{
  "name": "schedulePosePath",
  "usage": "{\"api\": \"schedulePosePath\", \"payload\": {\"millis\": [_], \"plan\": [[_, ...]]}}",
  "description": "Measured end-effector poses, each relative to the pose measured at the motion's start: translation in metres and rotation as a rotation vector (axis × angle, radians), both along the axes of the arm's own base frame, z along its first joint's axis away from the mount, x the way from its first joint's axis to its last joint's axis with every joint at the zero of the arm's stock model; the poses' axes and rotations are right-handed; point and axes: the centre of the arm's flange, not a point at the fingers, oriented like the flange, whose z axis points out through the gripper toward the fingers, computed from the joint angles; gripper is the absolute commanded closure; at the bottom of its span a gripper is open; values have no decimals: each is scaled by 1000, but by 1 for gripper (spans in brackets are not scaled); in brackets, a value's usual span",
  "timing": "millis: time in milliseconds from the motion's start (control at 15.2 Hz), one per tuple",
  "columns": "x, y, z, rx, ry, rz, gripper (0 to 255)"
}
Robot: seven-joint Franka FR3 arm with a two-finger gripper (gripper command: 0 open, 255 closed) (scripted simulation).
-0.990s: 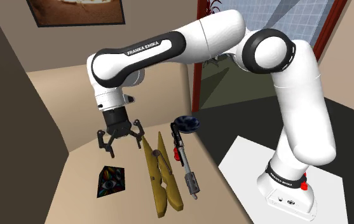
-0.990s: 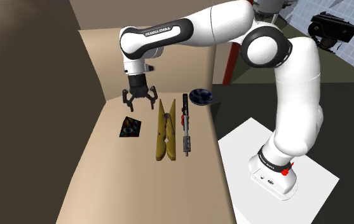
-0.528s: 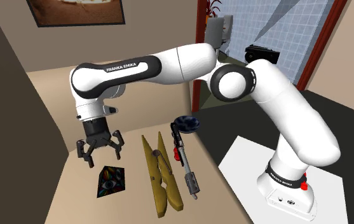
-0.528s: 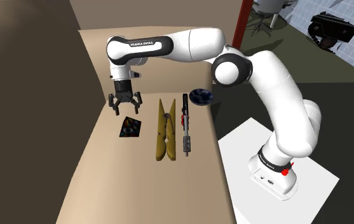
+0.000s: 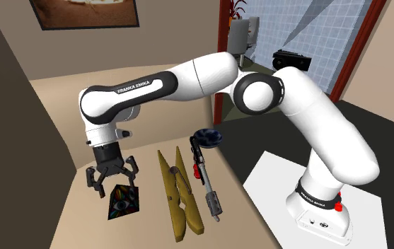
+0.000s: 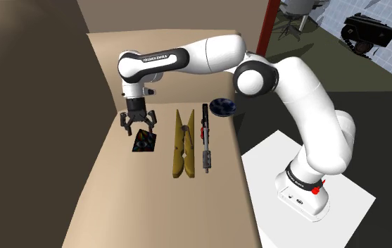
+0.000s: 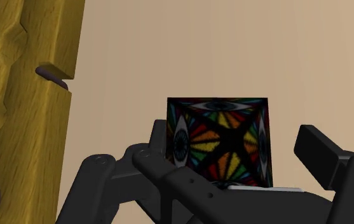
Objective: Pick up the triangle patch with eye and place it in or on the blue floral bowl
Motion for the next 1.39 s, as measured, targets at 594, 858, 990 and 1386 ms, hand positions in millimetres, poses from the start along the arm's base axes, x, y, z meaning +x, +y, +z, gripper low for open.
{"api": "schedulePosePath", "payload": {"millis": [594, 858, 990, 1386], "plan": [[-2, 0, -3, 1, -1, -1, 255], [-2, 0, -3, 1, -2, -1, 255], [-2, 1, -2, 1, -2, -1, 255], [-2, 1, 12, 0, 0, -1, 255]]}}
